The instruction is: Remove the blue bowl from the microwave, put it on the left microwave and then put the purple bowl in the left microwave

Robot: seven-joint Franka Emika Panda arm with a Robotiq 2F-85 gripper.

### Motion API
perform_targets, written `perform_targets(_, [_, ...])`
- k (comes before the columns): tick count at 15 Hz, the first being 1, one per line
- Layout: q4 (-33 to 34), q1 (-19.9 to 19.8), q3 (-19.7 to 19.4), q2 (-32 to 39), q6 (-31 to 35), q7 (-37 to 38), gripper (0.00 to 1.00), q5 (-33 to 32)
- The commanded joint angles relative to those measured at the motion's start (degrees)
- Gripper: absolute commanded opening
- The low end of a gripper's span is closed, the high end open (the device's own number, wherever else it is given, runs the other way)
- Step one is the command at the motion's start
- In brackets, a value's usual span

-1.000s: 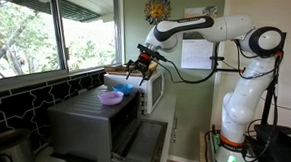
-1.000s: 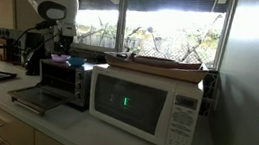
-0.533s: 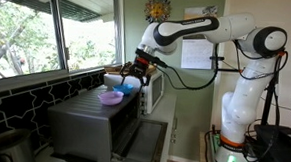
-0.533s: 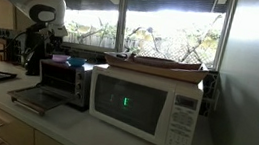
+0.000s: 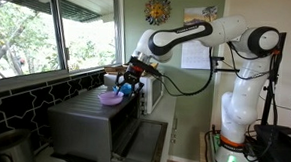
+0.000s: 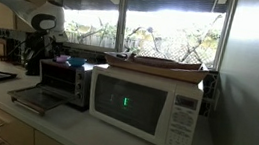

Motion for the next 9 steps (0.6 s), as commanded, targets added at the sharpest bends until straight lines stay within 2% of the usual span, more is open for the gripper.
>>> perform_targets(1, [-1.0,1.2,-0.6,1.4,4.7,-0.3,0.94,-0.3])
perform_targets(2, [-1.0,1.1,-0.6,1.7,4.8,0.3,0.55,-0.8])
perform_targets(4, [-1.4,0.7,-0.7,1.7,3.9,1.5,0.54,-1.9])
perform_targets(9, [-2.1,1.0,-1.7,0.5,2.2,1.1,0.15,-0.5])
